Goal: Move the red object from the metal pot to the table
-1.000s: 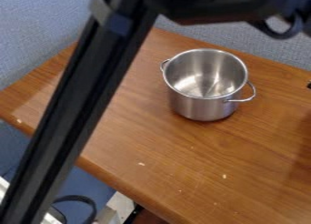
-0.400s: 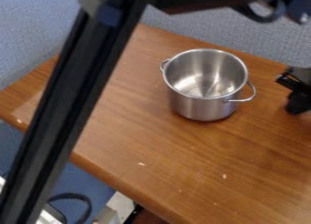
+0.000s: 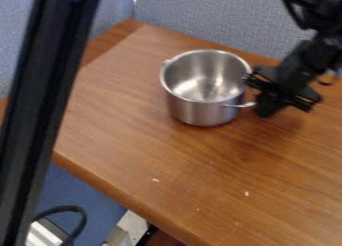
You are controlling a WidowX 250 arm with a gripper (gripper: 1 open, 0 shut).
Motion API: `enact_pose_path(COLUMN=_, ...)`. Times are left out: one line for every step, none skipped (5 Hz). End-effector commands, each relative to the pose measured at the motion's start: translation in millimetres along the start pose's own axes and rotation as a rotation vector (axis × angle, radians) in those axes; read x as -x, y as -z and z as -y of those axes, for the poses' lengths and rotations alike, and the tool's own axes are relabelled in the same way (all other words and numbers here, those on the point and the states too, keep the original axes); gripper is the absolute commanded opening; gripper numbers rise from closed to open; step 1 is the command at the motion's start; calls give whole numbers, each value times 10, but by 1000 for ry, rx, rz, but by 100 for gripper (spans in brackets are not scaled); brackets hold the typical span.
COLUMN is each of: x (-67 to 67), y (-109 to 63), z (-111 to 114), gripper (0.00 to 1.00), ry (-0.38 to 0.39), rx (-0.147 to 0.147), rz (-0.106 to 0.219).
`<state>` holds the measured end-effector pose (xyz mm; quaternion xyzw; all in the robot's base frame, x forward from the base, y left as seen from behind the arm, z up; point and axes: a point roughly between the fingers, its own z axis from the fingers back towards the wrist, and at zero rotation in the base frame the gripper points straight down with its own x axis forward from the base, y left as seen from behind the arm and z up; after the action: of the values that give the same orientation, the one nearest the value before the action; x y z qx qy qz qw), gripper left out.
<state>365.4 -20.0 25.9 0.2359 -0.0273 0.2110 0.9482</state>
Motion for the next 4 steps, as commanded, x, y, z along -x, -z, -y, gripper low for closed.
enact_pose_path(x=-131, y=-176, z=-204, gripper=0, ry=-62, rx=77, rz=64)
enact_pose_path(x=-173, y=-98, z=-300, gripper=100, ry=1, rx=114, rz=61)
enact_pose_path(x=-232, y=-4, z=-408, gripper=0, ry=50, rx=150, rz=59)
enact_pose_path(x=-268, y=23, z=-394, gripper=0, ry=123, rx=207, rz=77)
